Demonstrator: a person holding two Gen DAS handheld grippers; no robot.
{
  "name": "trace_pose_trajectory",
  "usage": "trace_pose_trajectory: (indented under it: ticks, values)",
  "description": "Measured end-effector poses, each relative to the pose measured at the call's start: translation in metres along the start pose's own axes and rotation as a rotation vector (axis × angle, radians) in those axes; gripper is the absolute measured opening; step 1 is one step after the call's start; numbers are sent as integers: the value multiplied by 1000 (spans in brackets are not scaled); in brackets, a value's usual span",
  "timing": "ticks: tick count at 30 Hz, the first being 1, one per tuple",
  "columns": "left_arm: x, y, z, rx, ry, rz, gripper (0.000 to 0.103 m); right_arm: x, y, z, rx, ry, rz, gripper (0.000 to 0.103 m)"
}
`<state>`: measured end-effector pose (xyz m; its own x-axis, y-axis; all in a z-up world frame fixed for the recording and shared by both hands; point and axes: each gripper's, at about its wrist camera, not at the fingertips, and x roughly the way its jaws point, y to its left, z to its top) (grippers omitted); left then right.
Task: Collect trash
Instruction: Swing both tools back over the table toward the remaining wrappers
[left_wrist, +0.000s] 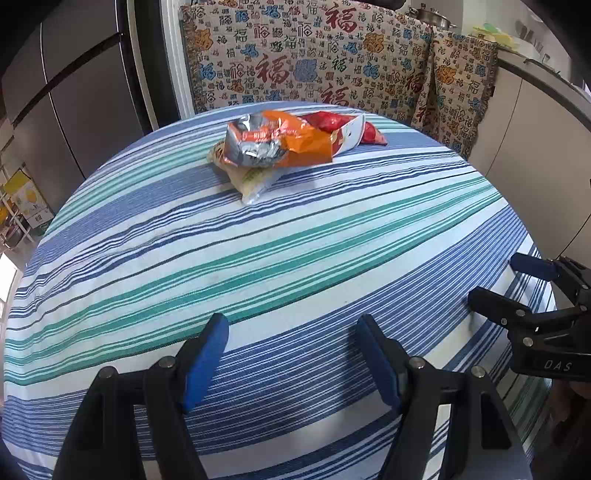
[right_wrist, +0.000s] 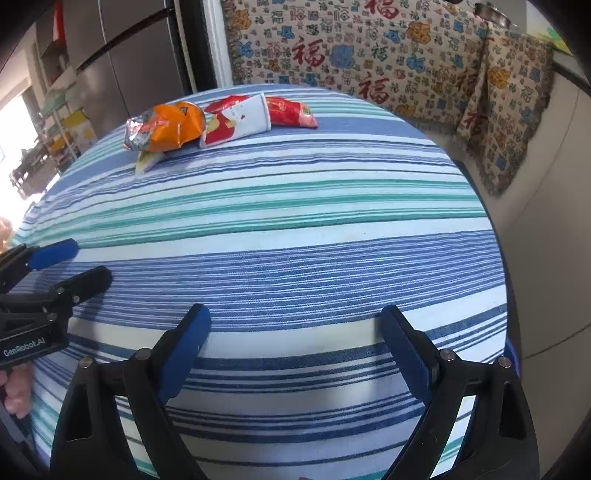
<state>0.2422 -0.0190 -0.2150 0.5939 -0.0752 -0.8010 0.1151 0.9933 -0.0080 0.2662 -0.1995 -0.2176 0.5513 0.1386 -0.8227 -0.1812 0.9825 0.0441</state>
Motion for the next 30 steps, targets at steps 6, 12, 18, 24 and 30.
trace_pose_trajectory:
  ticks: [6,12,18,24,30]
  values:
    - [10,5,6,-3,-6,4,85,3,1,-1,-17,-18,1,99]
    - [13,9,20,-16,-23,-30,88,0,2,-6,-18,-25,2,101]
    - [2,15,82,-39,-140,-82,88,-1,3,-5,-25,-22,9,103]
    - [43,9,126,33,-82,9,88,-1,4,-5,-28,-23,11,103]
    - [72,4,120,108,-10,42,88,-1,4,-5,-28,-23,11,103]
